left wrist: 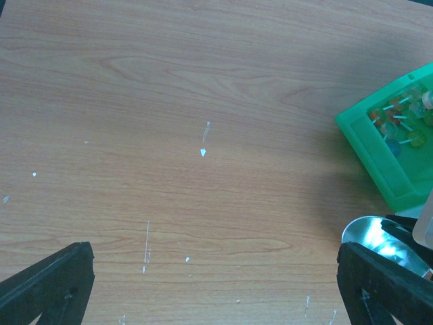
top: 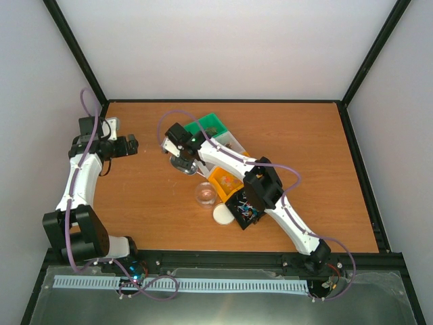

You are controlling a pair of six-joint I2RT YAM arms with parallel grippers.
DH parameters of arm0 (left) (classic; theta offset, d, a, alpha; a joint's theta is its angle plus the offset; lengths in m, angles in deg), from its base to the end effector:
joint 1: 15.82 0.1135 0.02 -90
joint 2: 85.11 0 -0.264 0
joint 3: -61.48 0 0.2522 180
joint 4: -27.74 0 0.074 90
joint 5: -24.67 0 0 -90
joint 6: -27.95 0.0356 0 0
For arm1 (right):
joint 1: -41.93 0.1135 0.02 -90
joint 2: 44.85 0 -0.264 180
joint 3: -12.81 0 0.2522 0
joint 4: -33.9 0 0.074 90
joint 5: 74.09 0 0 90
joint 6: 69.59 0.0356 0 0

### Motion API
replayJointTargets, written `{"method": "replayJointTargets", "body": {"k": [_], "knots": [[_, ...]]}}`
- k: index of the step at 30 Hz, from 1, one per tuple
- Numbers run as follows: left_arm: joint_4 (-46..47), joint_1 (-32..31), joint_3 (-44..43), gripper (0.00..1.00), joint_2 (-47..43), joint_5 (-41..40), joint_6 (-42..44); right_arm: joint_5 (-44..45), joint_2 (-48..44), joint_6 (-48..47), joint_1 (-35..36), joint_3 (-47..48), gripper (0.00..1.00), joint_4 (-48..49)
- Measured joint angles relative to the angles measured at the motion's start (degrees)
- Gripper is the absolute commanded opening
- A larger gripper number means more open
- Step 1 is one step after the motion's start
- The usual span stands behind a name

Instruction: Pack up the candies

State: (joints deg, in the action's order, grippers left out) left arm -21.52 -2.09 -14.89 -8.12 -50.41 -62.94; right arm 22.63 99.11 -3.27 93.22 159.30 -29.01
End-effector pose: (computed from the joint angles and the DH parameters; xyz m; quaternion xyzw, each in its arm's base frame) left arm 0.2767 0.0582 0.2851 -0.0743 0.9295 -0.0832 0.3516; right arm 0.3406 0.4184 0.1849 -0.5754 0.7749 0.0059 0.2613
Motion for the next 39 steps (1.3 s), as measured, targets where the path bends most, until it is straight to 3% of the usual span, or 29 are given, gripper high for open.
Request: {"method": "replayJointTargets", "body": {"k": [12, 24, 29, 39], "knots": [[-0.2, 0.0, -0.6, 1.0, -0.3, 1.1, 1.6, -6.5, -4.0, 11.7, -1.7, 0.0, 0.03, 4.5], [-0.9, -1.5, -11.2, 1.0, -2.3, 5.7, 7.6, -7.5, -17.4, 41.5, -11.2, 0.0, 0.03, 11.1], [-0.8, -9.0, -12.4, 1.0, -3.5, 7.4, 10.4, -9.1, -21.3, 53.5, -16.5, -3.5, 0.03, 10.9], [-0.1, -28.6, -21.6, 0.93, 2.9, 4.0, 13.9, -10.8, -34.0, 74.6, -26.1, -24.1, 0.03, 10.1]]}}
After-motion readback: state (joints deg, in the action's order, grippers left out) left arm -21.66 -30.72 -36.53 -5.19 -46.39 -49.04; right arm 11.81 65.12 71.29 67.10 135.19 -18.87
